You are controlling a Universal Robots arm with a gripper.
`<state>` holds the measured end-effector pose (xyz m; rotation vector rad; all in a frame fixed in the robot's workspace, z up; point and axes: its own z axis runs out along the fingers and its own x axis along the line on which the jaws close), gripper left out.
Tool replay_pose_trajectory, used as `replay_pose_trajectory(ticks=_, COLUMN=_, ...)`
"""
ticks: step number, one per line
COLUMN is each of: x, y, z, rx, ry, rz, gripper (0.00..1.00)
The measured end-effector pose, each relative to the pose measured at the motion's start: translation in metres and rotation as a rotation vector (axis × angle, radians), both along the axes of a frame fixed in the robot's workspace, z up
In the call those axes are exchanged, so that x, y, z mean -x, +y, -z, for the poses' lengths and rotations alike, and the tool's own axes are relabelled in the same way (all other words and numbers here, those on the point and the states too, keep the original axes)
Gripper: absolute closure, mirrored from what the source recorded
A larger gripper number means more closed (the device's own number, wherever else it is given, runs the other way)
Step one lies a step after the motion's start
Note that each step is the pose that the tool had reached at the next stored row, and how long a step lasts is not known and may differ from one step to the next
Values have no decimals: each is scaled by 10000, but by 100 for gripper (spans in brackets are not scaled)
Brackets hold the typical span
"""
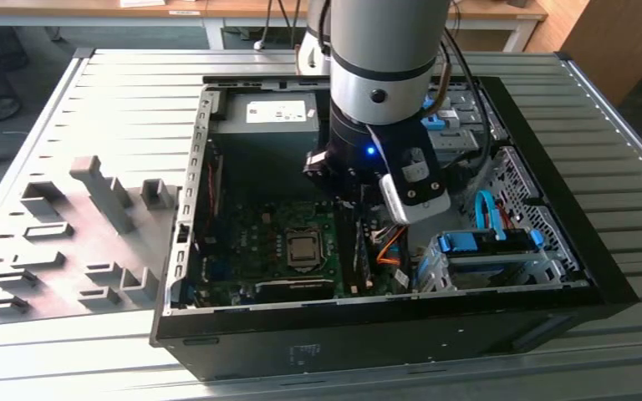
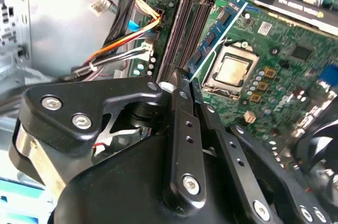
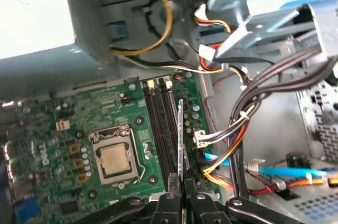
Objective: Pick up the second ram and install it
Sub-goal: 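Insert the second ram into the second slot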
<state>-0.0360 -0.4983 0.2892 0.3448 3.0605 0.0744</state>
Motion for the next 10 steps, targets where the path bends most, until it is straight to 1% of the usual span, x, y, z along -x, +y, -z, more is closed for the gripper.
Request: replay_pose_trajectory(ticks=10, x=0, y=0, z=9, rx=0, ry=1, rz=-1820, gripper=86)
